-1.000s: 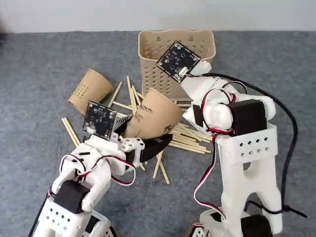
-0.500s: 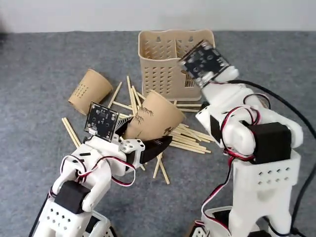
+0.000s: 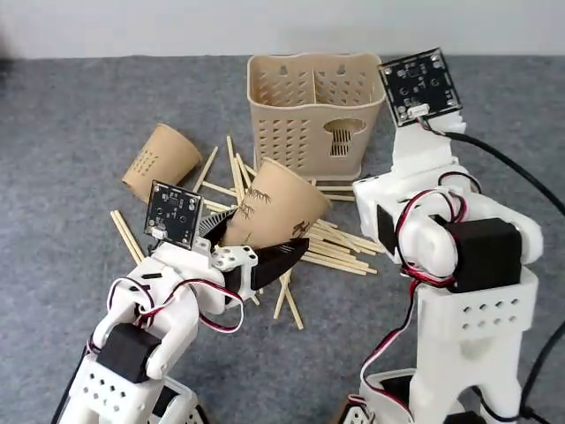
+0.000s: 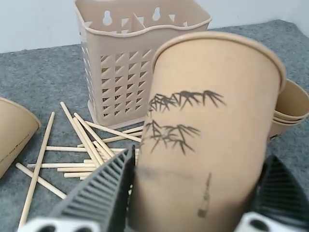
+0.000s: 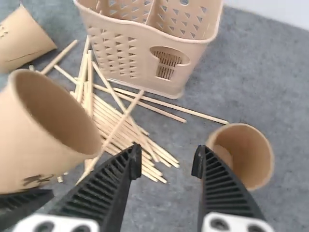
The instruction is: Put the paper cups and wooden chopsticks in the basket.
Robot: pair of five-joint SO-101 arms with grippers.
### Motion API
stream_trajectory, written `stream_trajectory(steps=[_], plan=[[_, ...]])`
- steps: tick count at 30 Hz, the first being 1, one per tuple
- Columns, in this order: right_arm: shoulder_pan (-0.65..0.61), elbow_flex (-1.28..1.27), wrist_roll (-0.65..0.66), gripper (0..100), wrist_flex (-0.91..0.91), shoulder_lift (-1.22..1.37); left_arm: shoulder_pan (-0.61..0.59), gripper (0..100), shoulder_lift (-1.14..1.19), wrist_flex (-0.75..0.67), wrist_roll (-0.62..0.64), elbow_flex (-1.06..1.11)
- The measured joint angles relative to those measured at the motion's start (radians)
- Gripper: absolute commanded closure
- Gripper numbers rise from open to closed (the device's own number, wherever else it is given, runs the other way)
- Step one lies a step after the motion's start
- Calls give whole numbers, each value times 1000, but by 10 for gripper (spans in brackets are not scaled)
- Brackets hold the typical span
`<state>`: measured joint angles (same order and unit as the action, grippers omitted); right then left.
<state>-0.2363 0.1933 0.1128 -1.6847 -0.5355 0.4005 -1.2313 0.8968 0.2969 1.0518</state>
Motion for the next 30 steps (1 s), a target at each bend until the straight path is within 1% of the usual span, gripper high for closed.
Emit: stream_trajectory(steps=[6,10,14,20,24,26,30], plan=[[-120,-11,-5,819,3,0,0,622,0,0,0,0],[-117,-11,-5,819,3,0,-2,622,-2,-17,-2,25],[-103,-37,-5,819,3,0,-6,621,0,-66,-44,100],[-98,-110,-5,819,3,0,-6,532,0,-84,-115,140],[-97,-129,-5,819,3,0,-6,528,0,2,-123,138],[-98,-129,-5,819,3,0,-12,528,0,61,-123,97],[-91,-129,-5,819,3,0,-61,528,0,152,-123,-5]])
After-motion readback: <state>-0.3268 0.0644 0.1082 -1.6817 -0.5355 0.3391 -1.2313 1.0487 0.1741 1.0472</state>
